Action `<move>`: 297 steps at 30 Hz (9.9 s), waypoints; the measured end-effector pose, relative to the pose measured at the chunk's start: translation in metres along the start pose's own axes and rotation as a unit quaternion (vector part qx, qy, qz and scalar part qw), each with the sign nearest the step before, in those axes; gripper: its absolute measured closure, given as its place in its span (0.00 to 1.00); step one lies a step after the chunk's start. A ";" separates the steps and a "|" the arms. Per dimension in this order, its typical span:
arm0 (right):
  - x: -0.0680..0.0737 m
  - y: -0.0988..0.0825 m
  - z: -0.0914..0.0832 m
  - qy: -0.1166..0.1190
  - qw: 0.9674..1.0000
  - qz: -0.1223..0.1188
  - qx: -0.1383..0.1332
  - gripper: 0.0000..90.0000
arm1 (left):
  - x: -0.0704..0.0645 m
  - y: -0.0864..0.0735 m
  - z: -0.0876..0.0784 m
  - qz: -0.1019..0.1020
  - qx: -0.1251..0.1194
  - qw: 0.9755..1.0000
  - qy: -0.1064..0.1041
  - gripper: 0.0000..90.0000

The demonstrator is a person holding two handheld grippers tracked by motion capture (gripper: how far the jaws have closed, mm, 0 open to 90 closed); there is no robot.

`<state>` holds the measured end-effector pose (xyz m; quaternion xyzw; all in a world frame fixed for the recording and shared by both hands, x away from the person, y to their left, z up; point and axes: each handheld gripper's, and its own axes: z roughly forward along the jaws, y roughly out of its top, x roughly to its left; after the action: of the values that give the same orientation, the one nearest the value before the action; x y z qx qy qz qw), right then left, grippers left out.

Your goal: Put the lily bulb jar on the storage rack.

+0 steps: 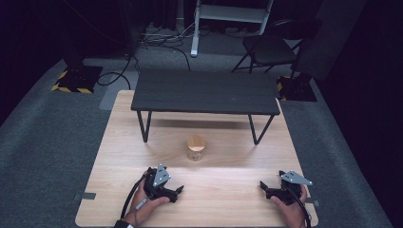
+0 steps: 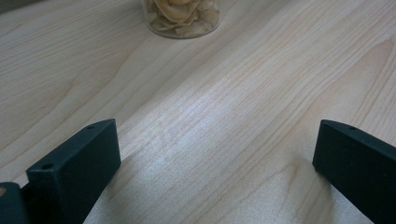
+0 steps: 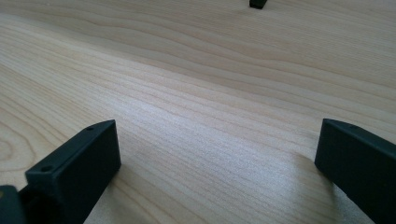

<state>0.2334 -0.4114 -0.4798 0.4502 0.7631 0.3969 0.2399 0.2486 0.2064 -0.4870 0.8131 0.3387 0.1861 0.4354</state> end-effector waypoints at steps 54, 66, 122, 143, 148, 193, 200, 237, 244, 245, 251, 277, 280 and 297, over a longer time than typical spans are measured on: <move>0.001 0.000 0.000 -0.002 1.000 0.001 0.000 0.00 | 0.035 0.086 0.038 -0.025 -0.001 0.999 -0.022 0.02; 0.000 -0.001 -0.001 -0.001 1.000 0.000 0.000 0.00 | 0.034 0.112 0.071 -0.023 -0.004 0.999 -0.033 0.03; 0.000 -0.001 -0.001 -0.003 1.000 0.001 0.000 0.00 | 0.056 0.237 -0.014 0.012 -0.082 0.996 -0.040 0.27; 0.001 -0.001 -0.001 -0.003 1.000 0.002 0.000 0.00 | 0.065 0.304 -0.014 0.029 -0.089 0.995 -0.025 0.26; 0.001 -0.001 -0.001 -0.003 1.000 0.002 0.000 0.00 | 0.065 0.302 -0.002 0.024 -0.090 0.996 -0.014 0.26; 0.001 -0.001 -0.001 -0.004 1.000 0.002 0.000 0.00 | 0.061 0.288 0.004 0.015 -0.123 0.992 0.016 0.01; 0.001 -0.001 -0.001 -0.004 1.000 0.002 0.000 0.00 | 0.053 0.286 -0.014 0.012 -0.136 0.990 0.017 0.00; 0.000 -0.001 -0.001 -0.003 1.000 0.002 0.000 0.00 | -0.004 0.103 -0.027 0.001 -0.105 0.994 0.033 0.01; 0.000 -0.001 -0.001 -0.002 1.000 0.001 0.000 0.00 | -0.015 0.072 -0.018 -0.003 -0.092 0.995 0.032 0.01; 0.000 -0.001 -0.001 -0.002 1.000 0.001 0.000 0.00 | -0.017 0.068 -0.016 -0.005 -0.089 0.995 0.034 0.01; 0.000 -0.001 -0.001 -0.002 1.000 0.001 0.000 0.00 | -0.017 0.041 -0.004 -0.020 -0.066 0.997 0.031 0.01; 0.000 -0.001 -0.001 -0.001 1.000 0.000 0.000 0.00 | -0.023 0.015 0.022 -0.011 0.001 1.000 0.012 0.00; 0.000 -0.001 -0.001 -0.001 1.000 0.000 0.000 0.00 | -0.023 0.015 0.022 -0.011 0.001 1.000 0.013 0.00; 0.000 -0.001 -0.001 -0.001 1.000 0.000 0.000 0.00 | -0.023 0.015 0.022 -0.011 0.001 1.000 0.013 0.01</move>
<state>0.2318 -0.4120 -0.4798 0.4510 0.7625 0.3965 0.2408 0.2514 0.1710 -0.4864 0.8072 0.3540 0.1913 0.4318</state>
